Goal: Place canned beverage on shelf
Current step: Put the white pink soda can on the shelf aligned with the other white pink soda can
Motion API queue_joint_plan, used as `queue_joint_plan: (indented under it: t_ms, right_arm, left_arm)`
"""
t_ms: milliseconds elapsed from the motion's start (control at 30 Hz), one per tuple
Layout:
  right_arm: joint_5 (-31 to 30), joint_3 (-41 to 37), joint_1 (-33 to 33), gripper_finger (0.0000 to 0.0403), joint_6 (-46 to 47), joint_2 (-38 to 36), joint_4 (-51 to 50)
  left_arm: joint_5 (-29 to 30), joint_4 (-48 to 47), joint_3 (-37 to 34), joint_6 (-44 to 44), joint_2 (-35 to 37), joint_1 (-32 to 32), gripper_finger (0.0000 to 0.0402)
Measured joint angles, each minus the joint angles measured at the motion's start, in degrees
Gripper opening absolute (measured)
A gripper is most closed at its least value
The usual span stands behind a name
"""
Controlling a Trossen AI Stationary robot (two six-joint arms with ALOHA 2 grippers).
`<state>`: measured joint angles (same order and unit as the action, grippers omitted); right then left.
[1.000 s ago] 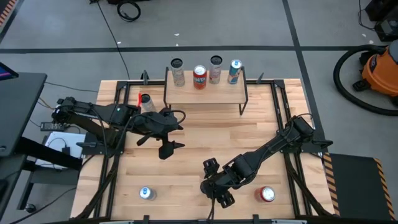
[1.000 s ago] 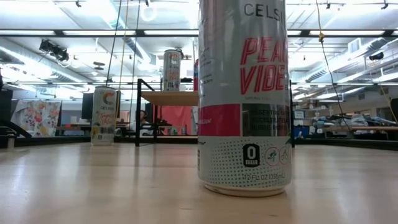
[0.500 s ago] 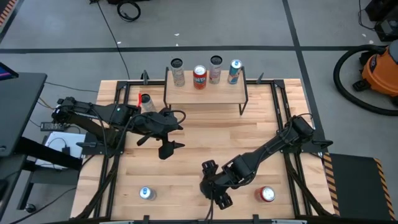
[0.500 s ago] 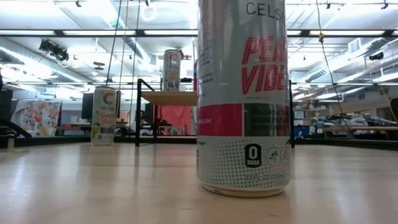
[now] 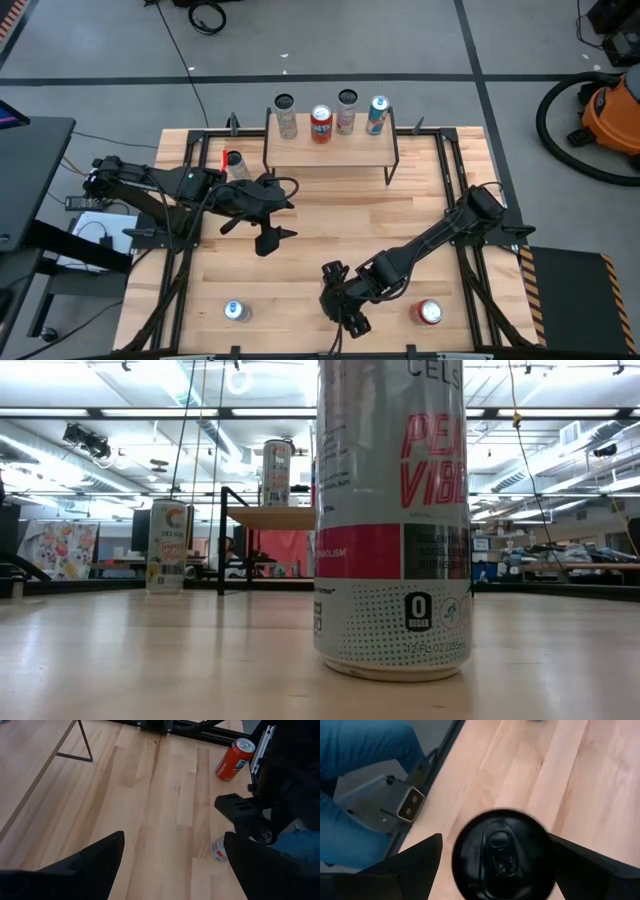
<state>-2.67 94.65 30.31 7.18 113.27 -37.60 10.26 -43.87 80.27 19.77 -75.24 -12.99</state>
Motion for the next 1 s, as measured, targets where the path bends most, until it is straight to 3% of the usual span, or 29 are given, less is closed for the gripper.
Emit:
queue_joint_plan:
  t_ms: [367, 600, 1000]
  right_arm:
    - [1.49, -1.97, -0.94, 0.0340, 0.46, 0.04, 0.68]
    - [2.63, -1.97, -1.11, 0.0264, 0.74, 0.04, 1.09]
    - [2.10, -1.90, -2.54, 0.0261, 4.68, -0.48, 0.18]
  left_arm:
    - [0.00, -0.06, 0.00, 0.00, 0.00, 0.00, 0.0353]
    - [0.00, -0.06, 0.00, 0.00, 0.00, 0.00, 0.0353]
    - [0.00, -0.10, 0.00, 0.01, 0.00, 0.00, 0.0353]
